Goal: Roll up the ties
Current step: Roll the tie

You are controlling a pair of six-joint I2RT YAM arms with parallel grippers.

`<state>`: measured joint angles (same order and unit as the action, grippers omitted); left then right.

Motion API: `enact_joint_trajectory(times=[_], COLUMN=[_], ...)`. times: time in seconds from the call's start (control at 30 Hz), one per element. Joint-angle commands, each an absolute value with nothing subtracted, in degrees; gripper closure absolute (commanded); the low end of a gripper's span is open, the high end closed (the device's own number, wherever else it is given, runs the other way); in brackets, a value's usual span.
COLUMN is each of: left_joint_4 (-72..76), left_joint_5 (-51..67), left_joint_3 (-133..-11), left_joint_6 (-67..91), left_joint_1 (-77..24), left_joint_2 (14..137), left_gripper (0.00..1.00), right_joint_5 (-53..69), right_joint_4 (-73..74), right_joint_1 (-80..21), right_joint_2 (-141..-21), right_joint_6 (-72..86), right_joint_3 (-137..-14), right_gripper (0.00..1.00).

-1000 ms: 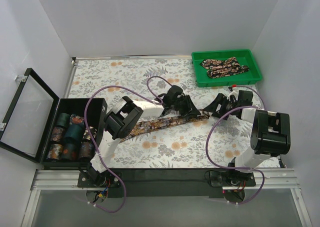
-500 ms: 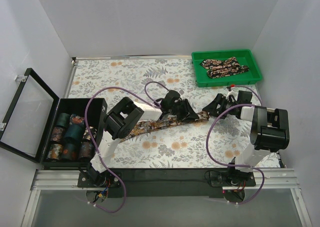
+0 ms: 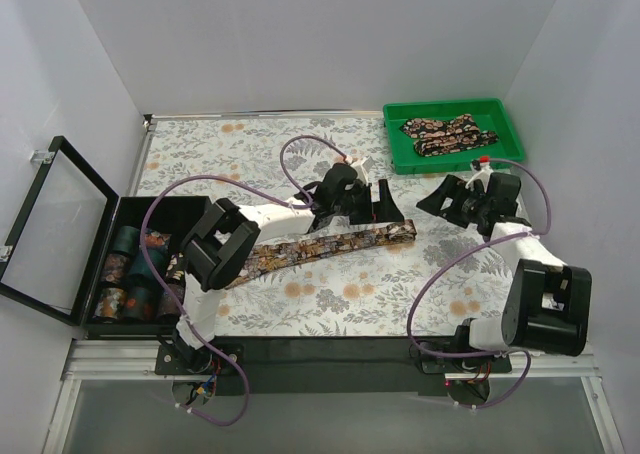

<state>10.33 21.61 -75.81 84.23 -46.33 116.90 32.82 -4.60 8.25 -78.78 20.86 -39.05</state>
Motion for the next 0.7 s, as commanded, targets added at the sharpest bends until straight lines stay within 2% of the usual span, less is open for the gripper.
enact_joint_trajectory(times=[0.0,0.13,0.33,0.67], left_joint_4=[4.1,-0.3,-4.7,-5.2], left_joint_5=[19.6,17.1,19.6,20.8], left_joint_3=[-79.1,-82.7,-88.4,-93.8], left_joint_6=[65.3,49.2,34.0,25.8], left_joint_1=[-46.9,-48.4,-50.5,-53.0], left_joint_2=[112.2,113.6,117.9,125.6], left_gripper=[0.04,0.02,0.02,0.02], right_joint_5=[21.0,14.9,13.6,12.0], right_joint_4=[5.8,12.8,18.5,21.7], right_joint_1=[8.5,8.5,8.6,8.6], right_joint_2=[-74.0,-69.5,-65.5,-57.0], right_joint_6=[20.8,20.1,18.8,19.3], right_joint_3=[-42.7,-45.4,-46.2,-42.1], right_gripper=[0.25,0.19,0.18,0.17])
